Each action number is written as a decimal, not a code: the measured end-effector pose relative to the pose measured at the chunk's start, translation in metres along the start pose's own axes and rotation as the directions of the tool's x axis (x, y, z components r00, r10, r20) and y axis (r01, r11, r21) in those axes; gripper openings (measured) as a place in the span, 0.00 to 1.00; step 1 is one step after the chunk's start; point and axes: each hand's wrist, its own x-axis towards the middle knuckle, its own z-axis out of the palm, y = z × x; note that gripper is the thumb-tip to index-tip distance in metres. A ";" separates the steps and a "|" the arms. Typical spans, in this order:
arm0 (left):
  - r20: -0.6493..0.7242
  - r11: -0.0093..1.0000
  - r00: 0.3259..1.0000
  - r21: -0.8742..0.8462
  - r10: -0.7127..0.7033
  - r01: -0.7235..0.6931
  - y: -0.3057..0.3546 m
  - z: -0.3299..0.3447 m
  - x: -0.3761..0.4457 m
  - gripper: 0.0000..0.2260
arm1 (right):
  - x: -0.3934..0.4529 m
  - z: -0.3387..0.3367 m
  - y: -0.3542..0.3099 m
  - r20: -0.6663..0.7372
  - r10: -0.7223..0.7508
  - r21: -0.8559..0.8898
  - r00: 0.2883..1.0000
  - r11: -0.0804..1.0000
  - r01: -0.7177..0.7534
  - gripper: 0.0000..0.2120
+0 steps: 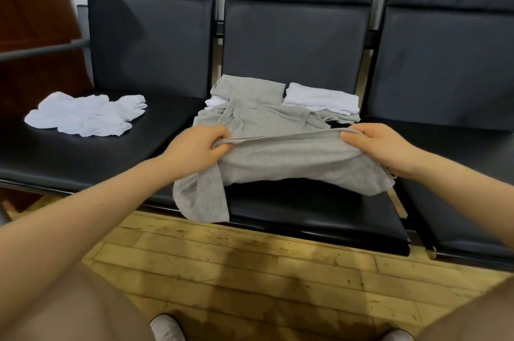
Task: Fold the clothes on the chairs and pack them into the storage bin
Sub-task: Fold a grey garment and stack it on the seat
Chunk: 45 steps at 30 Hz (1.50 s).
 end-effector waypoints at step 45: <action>-0.240 0.880 0.858 -0.272 -0.454 0.390 -0.051 0.008 0.038 0.13 | 0.031 -0.015 0.050 -0.264 0.113 -0.336 0.958 0.920 -0.201 0.09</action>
